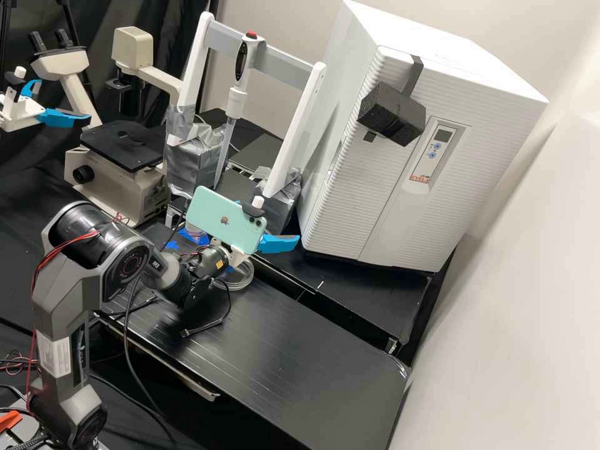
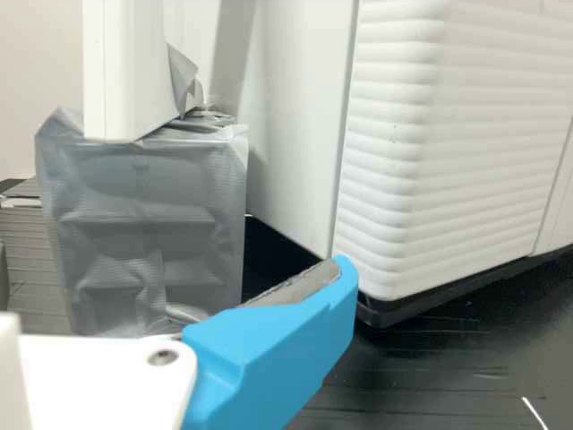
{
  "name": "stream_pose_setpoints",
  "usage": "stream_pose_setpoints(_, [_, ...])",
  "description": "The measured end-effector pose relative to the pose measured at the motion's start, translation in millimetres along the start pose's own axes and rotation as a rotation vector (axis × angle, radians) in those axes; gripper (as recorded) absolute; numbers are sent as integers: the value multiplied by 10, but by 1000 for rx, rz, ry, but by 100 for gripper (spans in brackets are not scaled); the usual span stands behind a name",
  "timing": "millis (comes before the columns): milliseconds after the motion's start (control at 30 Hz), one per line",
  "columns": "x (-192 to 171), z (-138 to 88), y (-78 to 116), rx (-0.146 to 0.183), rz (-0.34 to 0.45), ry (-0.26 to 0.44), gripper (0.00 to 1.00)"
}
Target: Open the lid
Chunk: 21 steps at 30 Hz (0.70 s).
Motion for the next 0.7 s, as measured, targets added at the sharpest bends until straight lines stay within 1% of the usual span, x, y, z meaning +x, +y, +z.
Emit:
stream_pose_setpoints(333, [-27,13,2,-1,4,0,100])
stream_pose_setpoints(500, [-255,62,69,-8,19,2,100])
stream_pose_setpoints(567, [-392,73,106,2,44,17,100])
stream_pose_setpoints(700, [-689,80,147,17,89,72,100])
